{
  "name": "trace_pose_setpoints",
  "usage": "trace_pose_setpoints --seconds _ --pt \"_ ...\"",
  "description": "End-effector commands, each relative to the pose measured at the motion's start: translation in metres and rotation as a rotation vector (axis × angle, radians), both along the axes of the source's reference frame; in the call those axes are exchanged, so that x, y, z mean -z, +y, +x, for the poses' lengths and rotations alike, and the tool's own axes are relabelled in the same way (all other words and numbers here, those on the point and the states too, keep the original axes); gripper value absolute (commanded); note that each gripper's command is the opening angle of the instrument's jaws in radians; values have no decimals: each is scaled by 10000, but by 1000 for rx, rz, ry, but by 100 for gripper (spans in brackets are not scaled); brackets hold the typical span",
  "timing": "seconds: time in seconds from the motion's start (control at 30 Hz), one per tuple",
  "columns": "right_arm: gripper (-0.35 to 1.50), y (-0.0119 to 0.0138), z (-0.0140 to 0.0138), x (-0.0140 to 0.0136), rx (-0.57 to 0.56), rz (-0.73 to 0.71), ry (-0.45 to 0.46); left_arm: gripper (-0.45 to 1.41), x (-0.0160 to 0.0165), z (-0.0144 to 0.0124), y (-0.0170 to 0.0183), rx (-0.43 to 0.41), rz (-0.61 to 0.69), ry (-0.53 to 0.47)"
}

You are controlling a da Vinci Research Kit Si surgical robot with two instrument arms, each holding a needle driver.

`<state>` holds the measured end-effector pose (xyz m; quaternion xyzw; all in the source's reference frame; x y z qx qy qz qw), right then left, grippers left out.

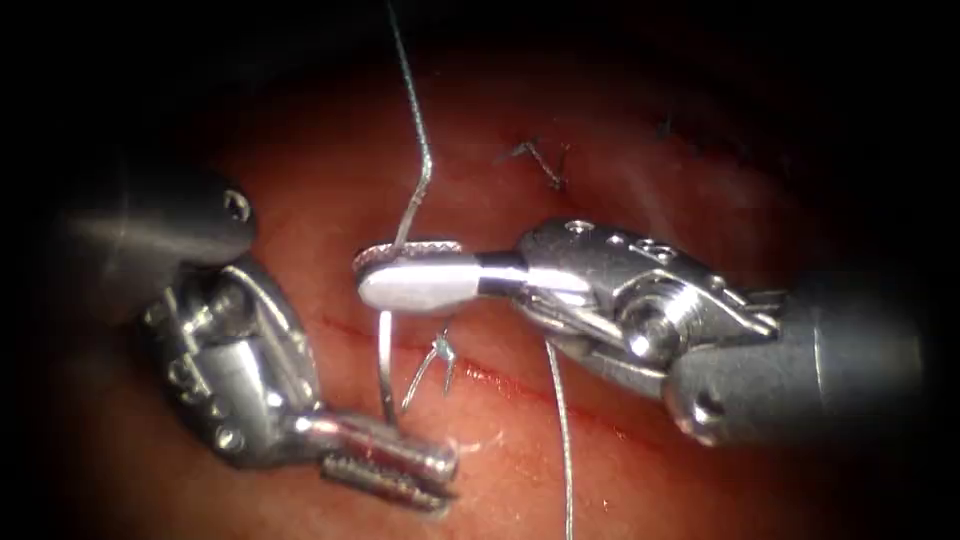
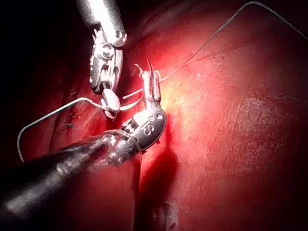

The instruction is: Wound Closure

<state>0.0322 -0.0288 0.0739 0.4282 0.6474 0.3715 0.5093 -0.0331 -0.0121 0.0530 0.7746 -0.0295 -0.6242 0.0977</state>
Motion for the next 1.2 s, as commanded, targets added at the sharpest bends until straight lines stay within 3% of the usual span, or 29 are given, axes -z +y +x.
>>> trace_pose_setpoints --seconds 0.03,0.07,0.13,0.23,0.4,0.47,0.67,0.77,0.87,1.07,1.2 --pt "-35 1 2 -3 -9 2 -2 -25 -4 -4 3 4 23 9" --pt "-35 2 -1 -4 -15 5 -5 20 -3 -3 5 6 54 16" --pt "-35 5 -11 -5 -39 3 -33 49 -1 -1 9 3 132 44" --pt "-35 7 -28 -6 -75 -32 -64 47 1 0 13 26 189 81" --pt "-35 7 -71 -4 -159 -119 -172 61 5 5 16 55 254 138" --pt "-35 7 -93 -1 -203 -190 -237 54 5 6 16 64 294 190" --pt "-35 15 -136 7 -302 -331 -406 10 -4 2 15 126 388 342" --pt "-35 21 -164 11 -352 -428 -505 -11 -22 -3 7 156 417 464" --pt "-35 20 -181 11 -372 -496 -576 -20 -39 -8 1 169 441 524" --pt "-35 17 -186 5 -392 -652 -686 -28 -83 -15 -5 173 472 606" --pt "-35 17 -174 0 -378 -776 -695 -28 -117 -13 -4 175 503 656"
